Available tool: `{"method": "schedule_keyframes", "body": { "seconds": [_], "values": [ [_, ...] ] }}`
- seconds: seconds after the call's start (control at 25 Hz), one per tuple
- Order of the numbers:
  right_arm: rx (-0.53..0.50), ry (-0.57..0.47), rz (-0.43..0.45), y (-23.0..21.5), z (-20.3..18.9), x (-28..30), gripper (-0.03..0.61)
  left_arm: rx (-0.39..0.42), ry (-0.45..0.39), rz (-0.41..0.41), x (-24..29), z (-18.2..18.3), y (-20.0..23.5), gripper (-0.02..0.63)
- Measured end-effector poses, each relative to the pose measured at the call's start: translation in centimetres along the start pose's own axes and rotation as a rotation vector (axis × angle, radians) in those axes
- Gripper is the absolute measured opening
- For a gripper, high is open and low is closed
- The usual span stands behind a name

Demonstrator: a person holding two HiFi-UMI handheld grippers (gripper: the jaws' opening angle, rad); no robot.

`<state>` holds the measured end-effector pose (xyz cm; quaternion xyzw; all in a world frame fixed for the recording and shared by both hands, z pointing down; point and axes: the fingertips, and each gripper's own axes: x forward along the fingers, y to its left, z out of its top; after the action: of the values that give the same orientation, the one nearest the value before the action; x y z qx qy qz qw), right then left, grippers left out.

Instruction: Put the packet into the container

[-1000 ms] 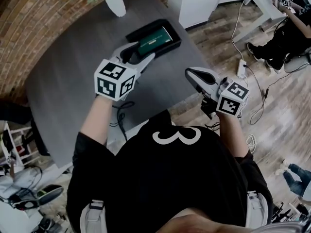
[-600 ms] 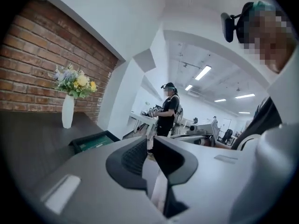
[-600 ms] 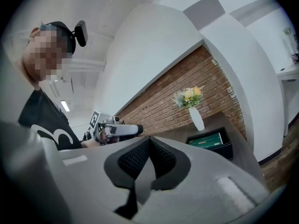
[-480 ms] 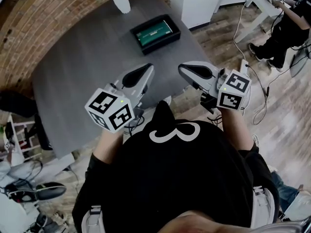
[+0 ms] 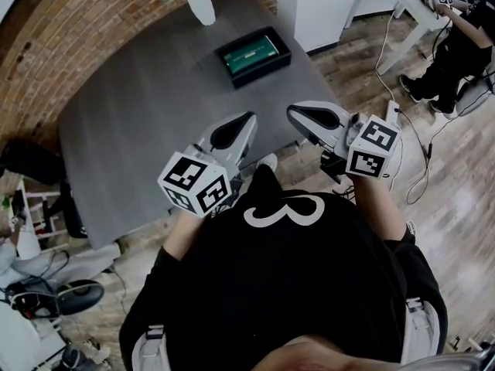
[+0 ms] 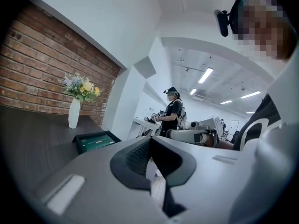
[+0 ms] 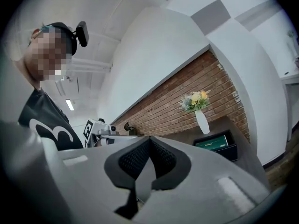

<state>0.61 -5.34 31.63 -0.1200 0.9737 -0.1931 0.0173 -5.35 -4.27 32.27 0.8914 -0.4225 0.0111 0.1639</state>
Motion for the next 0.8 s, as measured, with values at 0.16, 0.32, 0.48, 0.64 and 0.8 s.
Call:
{"method": "schedule_keyframes", "body": {
  "seconds": [0.16,0.32,0.48,0.64,0.8],
  "values": [
    [-0.009,0.015,-0.014,-0.3,-0.3,0.2,-0.002,0.021,0.012,-0.009,0.5,-0.4,-0.3,0.011],
    [-0.011,0.023,-0.014,-0.1,-0.4,0.3,-0.002,-0.011,0.001,-0.027,0.7,-0.2,-0.5,0.011],
    [-0.007,0.023,-0.02,-0.4,-0.3,0.1,-0.002,-0.021,-0.006,-0.042,0.9,-0.1,-0.8,0.011],
    [0.002,0.023,-0.019,-0.9,-0.3,0.5,-0.001,-0.008,0.002,-0.043,0.9,-0.5,-0.4,0.011],
    [-0.002,0.04,-0.012,-0.9,-0.4,1.2,-0.002,-0.005,0.005,-0.017,0.5,-0.7,0.5,0.011]
  ]
}}
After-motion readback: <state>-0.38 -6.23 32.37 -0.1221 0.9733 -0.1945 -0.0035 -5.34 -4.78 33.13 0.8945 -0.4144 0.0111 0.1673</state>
